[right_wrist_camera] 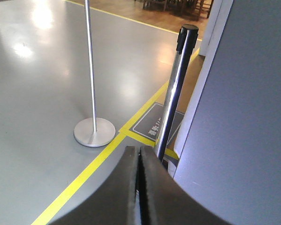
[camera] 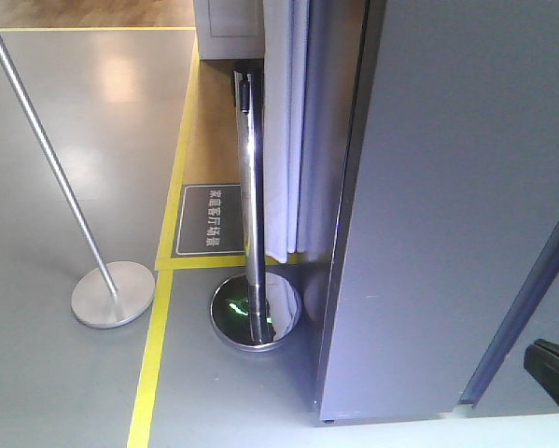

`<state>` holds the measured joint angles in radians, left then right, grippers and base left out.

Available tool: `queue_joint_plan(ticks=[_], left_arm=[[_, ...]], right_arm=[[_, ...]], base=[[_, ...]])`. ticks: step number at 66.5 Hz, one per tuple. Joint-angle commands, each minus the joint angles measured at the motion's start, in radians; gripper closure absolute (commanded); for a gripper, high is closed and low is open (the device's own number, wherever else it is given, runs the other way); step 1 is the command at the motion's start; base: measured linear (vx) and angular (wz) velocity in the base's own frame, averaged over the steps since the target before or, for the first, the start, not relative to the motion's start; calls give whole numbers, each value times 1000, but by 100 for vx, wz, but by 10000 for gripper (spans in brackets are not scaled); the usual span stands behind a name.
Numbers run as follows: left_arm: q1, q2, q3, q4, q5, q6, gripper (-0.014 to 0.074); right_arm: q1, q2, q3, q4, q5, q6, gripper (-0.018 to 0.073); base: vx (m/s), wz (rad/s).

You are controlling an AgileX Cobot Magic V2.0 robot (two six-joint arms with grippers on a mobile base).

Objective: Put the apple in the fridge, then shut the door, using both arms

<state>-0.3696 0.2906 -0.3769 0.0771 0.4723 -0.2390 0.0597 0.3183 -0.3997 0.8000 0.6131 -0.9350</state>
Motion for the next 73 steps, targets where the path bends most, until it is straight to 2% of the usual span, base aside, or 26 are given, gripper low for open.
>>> queue_joint_plan(ticks=[1, 50, 55, 58, 67, 73], left_arm=[[0, 9, -25, 2, -112, -11, 604], [0, 9, -17, 4, -126, -7, 604], [0, 9, 18, 41, -136, -7, 604], [0, 4, 61, 68, -172, -9, 604], [1, -55, 240, 73, -422, -9, 604], [35, -111, 355, 73, -554, -9, 604]], right_arm=[[1, 5, -24, 32, -39, -8, 562], [1, 5, -24, 32, -38, -8, 562], [1, 5, -24, 32, -38, -8, 562], [1, 5, -24, 32, -38, -8, 562], [1, 5, -24, 32, -38, -8, 562], [1, 5, -24, 31, -38, -8, 562]], base=[[0, 0], [0, 0], [0, 0], [0, 0], [0, 0], [0, 0]])
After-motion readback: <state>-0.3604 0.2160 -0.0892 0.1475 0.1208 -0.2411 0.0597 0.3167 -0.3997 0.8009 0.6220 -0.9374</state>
